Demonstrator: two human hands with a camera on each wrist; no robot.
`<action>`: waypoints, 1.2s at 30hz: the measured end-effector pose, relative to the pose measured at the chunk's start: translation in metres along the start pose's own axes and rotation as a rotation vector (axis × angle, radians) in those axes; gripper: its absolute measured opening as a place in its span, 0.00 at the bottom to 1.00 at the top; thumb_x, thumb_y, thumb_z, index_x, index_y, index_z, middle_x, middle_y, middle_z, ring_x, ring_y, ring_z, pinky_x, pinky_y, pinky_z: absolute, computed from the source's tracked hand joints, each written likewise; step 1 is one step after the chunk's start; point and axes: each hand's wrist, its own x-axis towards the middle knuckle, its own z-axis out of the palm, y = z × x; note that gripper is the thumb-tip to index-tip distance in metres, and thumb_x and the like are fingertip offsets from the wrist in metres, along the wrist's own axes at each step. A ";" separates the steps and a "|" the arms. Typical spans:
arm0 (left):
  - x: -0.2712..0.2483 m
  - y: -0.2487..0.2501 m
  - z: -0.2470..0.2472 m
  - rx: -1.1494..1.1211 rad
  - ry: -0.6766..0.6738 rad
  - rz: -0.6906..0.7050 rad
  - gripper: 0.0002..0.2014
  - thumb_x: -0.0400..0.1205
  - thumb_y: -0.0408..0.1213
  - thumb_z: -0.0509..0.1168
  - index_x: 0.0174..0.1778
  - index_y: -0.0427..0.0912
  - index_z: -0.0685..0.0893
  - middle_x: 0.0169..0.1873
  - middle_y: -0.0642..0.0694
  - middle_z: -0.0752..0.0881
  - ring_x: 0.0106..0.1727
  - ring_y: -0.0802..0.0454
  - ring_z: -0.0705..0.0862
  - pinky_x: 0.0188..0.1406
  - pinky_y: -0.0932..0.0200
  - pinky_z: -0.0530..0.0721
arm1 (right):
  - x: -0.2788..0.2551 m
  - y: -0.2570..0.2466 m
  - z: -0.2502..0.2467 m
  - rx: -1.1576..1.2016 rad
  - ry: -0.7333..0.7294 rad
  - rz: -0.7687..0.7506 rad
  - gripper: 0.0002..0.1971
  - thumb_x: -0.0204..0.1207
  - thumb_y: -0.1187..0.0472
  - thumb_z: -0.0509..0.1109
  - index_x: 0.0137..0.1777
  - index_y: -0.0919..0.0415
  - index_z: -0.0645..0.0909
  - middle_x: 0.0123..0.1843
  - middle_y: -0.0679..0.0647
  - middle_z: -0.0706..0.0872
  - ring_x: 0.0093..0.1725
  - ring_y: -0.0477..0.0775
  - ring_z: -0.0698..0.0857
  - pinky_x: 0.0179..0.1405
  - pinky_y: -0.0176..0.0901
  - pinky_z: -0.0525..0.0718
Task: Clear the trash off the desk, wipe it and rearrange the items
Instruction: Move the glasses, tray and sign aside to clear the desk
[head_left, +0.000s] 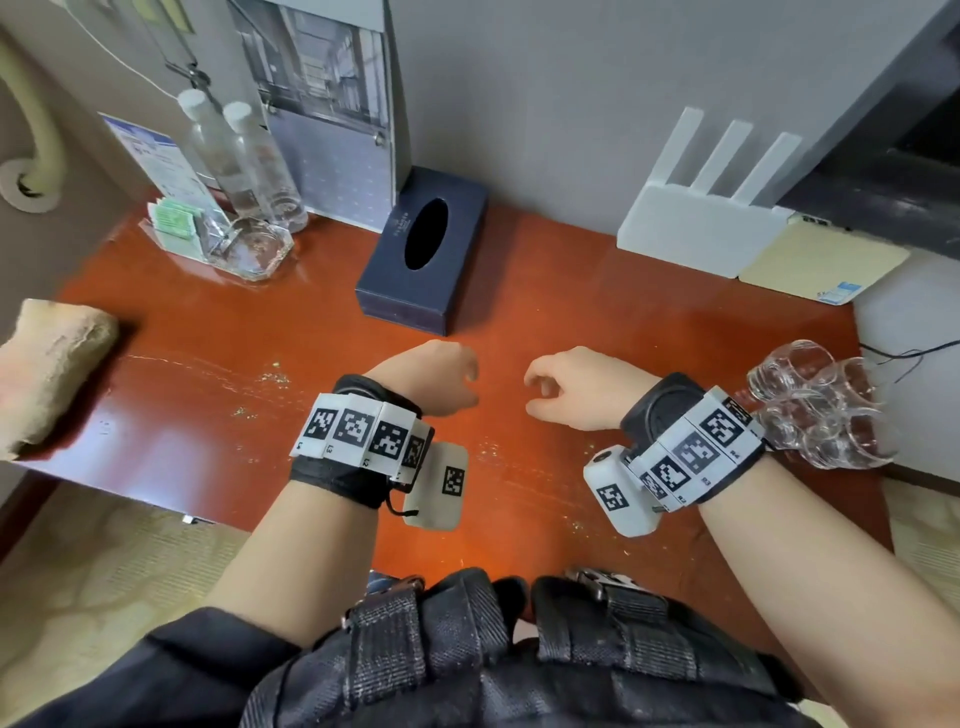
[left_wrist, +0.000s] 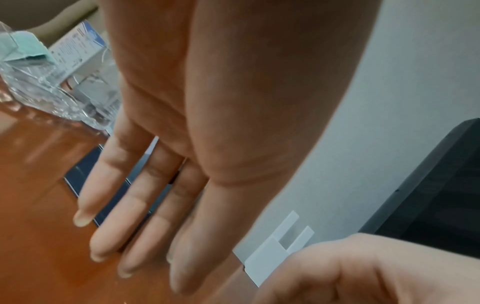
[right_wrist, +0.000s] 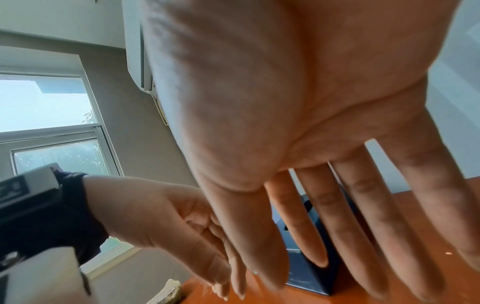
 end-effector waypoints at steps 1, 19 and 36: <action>-0.003 -0.009 -0.003 -0.004 0.002 -0.007 0.16 0.81 0.41 0.62 0.65 0.44 0.78 0.61 0.45 0.81 0.49 0.50 0.79 0.49 0.57 0.78 | 0.004 -0.010 0.000 -0.005 -0.002 -0.003 0.20 0.80 0.47 0.64 0.69 0.51 0.75 0.55 0.47 0.81 0.46 0.50 0.80 0.52 0.46 0.82; -0.043 -0.159 -0.058 -0.039 0.062 -0.061 0.16 0.82 0.43 0.61 0.65 0.44 0.78 0.61 0.44 0.81 0.52 0.48 0.81 0.49 0.56 0.80 | 0.075 -0.147 -0.013 -0.064 0.015 -0.057 0.19 0.80 0.46 0.63 0.69 0.50 0.75 0.57 0.46 0.81 0.47 0.49 0.80 0.51 0.43 0.80; -0.022 -0.285 -0.098 -0.126 0.099 -0.168 0.21 0.81 0.44 0.62 0.71 0.46 0.73 0.63 0.45 0.80 0.51 0.49 0.81 0.56 0.51 0.83 | 0.169 -0.233 -0.043 -0.184 -0.033 -0.139 0.20 0.81 0.48 0.62 0.70 0.54 0.75 0.60 0.50 0.80 0.48 0.50 0.79 0.53 0.46 0.81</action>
